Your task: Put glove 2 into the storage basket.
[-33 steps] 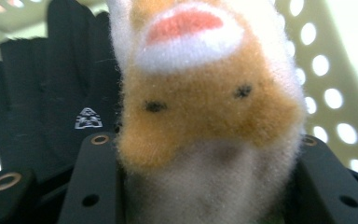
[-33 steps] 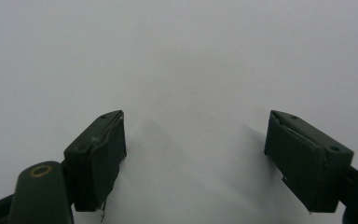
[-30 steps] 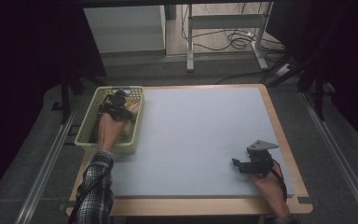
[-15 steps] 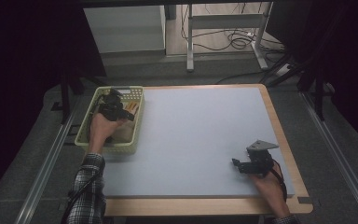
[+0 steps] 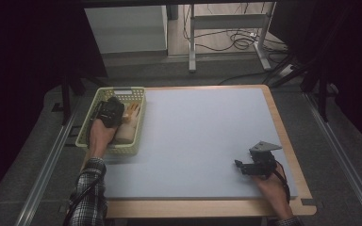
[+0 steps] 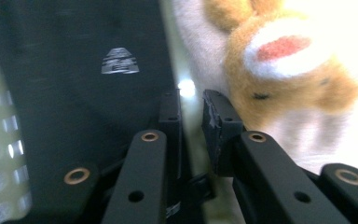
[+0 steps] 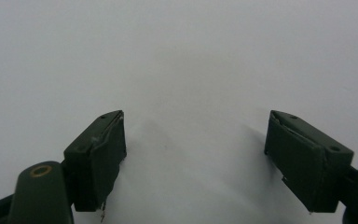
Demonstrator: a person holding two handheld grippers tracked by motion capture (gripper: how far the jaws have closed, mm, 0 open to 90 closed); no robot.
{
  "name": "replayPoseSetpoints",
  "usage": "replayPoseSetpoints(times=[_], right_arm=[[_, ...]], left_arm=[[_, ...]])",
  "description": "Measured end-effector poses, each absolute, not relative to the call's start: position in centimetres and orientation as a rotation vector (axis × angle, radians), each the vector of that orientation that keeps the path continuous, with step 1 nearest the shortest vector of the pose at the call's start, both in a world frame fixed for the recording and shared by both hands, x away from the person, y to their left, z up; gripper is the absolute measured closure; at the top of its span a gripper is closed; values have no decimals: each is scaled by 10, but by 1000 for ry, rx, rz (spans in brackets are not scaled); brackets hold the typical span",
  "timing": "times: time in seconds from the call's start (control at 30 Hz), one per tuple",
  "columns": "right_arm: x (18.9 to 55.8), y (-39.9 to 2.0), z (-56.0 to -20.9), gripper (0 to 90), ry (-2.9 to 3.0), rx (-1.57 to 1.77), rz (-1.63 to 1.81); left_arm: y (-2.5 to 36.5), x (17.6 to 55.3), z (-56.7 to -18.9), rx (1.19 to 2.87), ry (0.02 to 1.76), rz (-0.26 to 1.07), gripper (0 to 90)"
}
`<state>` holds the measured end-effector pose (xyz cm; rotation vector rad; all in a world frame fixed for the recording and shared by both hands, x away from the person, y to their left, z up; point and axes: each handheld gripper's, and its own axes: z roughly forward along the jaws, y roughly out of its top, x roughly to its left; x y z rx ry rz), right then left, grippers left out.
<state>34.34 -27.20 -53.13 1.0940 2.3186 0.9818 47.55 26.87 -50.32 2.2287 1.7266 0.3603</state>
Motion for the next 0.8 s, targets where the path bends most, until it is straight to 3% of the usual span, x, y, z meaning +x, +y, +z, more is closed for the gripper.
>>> replayPoseSetpoints(times=[0.13, 0.23, 0.33, 0.57, 0.8], right_arm=[[343, -272, -531, 200, 2319, 1094, 982], [343, -272, -531, 200, 2318, 1094, 982], [343, -272, -531, 200, 2318, 1094, 982], [343, -272, -531, 200, 2319, 1094, 982], [343, -272, -531, 200, 2318, 1094, 982]], left_arm=[[256, 476, -505, 2268, 1689, 364, 845], [261, 477, -505, 2239, 1719, 353, 813], [269, 476, -501, 2214, 1747, 399, 708], [280, 470, -489, 2193, 1734, 551, 349], [294, 458, -474, 2074, 1649, 521, 159]])
